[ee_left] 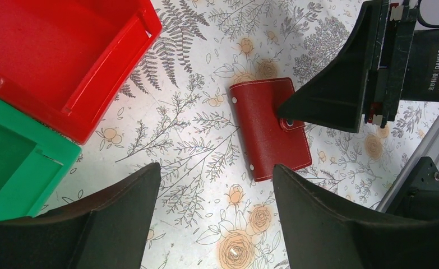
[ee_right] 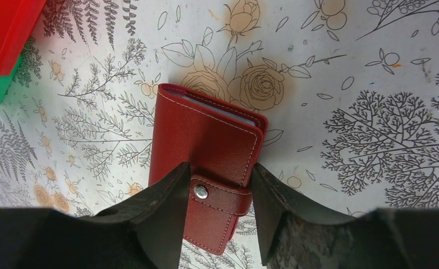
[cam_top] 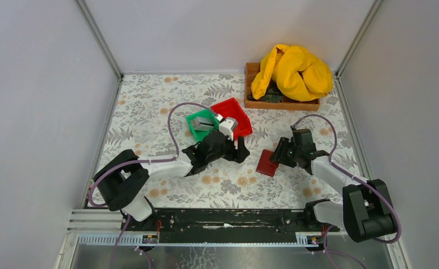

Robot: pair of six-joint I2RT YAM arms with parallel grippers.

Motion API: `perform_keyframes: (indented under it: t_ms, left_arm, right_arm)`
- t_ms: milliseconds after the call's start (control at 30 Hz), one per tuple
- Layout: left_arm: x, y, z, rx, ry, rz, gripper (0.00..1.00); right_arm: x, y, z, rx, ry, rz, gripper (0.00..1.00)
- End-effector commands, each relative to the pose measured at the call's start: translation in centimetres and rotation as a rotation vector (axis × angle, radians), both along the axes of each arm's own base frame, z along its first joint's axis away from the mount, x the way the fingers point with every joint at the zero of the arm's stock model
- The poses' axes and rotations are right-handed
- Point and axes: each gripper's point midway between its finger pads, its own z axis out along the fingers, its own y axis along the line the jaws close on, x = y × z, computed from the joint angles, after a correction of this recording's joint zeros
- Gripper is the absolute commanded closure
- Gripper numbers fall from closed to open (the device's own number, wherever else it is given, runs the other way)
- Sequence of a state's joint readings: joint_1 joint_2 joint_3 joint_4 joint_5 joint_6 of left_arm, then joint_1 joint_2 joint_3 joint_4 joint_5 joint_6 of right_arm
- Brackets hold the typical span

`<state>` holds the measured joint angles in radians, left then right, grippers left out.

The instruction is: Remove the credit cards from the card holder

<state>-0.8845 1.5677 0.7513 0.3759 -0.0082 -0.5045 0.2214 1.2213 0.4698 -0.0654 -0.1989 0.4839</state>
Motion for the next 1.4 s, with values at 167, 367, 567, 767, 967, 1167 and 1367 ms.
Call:
perform_keyframes:
  t_ms: [167,367,567,767,967,1167,1367]
  left_arm:
    - [-0.3,-1.9,2.0,-0.071,-0.049,-0.039,0.51]
    - [-0.9,-2.5,1.6,-0.076,-0.040,-0.067,0.96]
    - [-1.4,-3.3,1.0,-0.087,-0.011,-0.110,1.00]
    - [-1.4,-3.5,0.4,-0.080,0.000,-0.112,1.00]
    - [-1.6,-4.1,-0.6,-0.072,0.026,-0.138,1.00]
    - [-1.6,-4.4,-1.4,-0.060,0.041,-0.148,1.00]
    - [-1.5,-4.4,-1.6,-0.058,0.040,-0.144,1.00]
  right_arm:
    - [1.5,-1.3,1.9,-0.052,-0.077,-0.067,0.49]
    - [2.2,-1.3,1.0,-0.064,-0.050,-0.069,0.56]
    - [3.0,-0.8,0.6,-0.051,-0.044,-0.061,0.67]
    - [3.6,-0.3,1.0,-0.030,-0.057,-0.049,0.69]
    - [3.8,-0.3,1.1,-0.037,-0.062,-0.038,0.69]
    - [4.6,0.2,1.7,-0.029,-0.067,-0.015,0.67]
    - [4.7,-0.3,3.1,-0.064,-0.133,0.009,0.57]
